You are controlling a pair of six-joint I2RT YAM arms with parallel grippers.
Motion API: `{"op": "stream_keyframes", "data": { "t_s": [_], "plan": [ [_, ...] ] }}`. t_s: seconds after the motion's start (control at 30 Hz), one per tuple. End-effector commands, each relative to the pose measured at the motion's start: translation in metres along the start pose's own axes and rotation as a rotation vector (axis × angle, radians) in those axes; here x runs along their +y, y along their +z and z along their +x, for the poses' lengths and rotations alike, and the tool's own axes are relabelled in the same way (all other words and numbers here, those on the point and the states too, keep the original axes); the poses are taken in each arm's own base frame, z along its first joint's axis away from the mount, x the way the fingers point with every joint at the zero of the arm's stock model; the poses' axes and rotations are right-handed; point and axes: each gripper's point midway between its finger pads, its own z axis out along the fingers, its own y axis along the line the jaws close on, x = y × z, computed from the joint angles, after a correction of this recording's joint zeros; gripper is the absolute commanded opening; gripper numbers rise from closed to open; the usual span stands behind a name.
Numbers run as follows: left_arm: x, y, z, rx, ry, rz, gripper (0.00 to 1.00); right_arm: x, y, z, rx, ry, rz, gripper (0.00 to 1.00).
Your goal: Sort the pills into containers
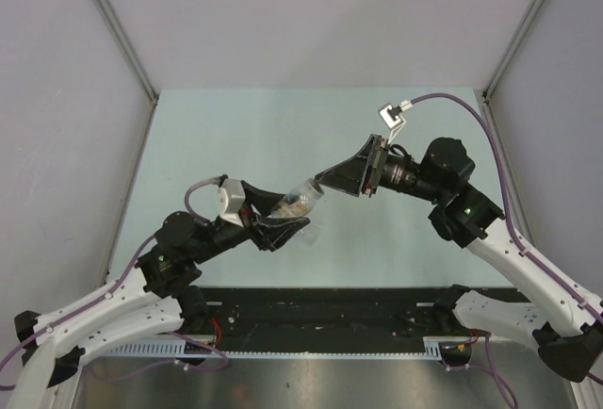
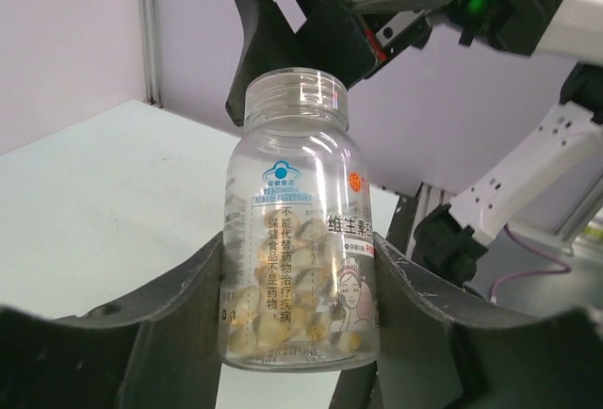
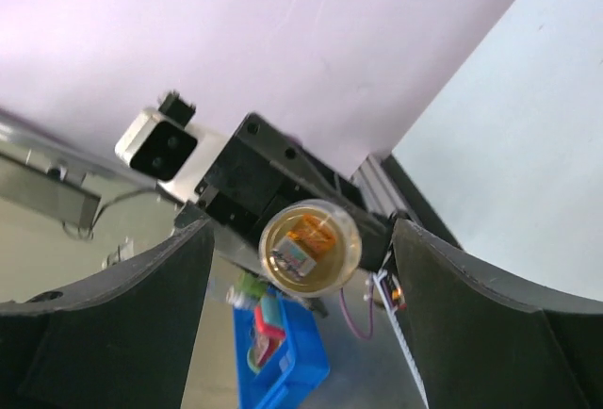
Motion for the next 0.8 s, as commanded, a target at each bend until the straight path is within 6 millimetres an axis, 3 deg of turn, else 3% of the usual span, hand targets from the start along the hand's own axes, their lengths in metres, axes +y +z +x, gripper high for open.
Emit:
{"op": "stream_keyframes", "data": {
  "t_s": [0.0,0.2,0.37,0.43,0.77],
  "plan": [
    [0.000,-0.007,-0.036,-0.145,-0.076,-0.038,0.01,0.013,-0.004,-0.036,-0.202,-0.015,0.021,0.81],
    [0.006,-0.009,-0.044,-0.179,-0.136,-0.083,0.00,0.010,-0.006,-0.039,-0.404,-0.028,0.193,0.78],
    [0.007,-0.004,-0.037,-0.154,-0.141,-0.086,0.00,0.024,0.004,-0.032,-0.463,-0.085,0.232,0.78],
    [0.007,-0.002,-0.035,-0.147,-0.143,-0.081,0.01,0.039,0.009,-0.030,-0.467,-0.093,0.201,0.78],
    [0.002,-0.002,-0.032,-0.136,-0.146,-0.055,0.00,0.029,0.021,-0.028,-0.479,-0.106,0.244,0.68]
  ]
}}
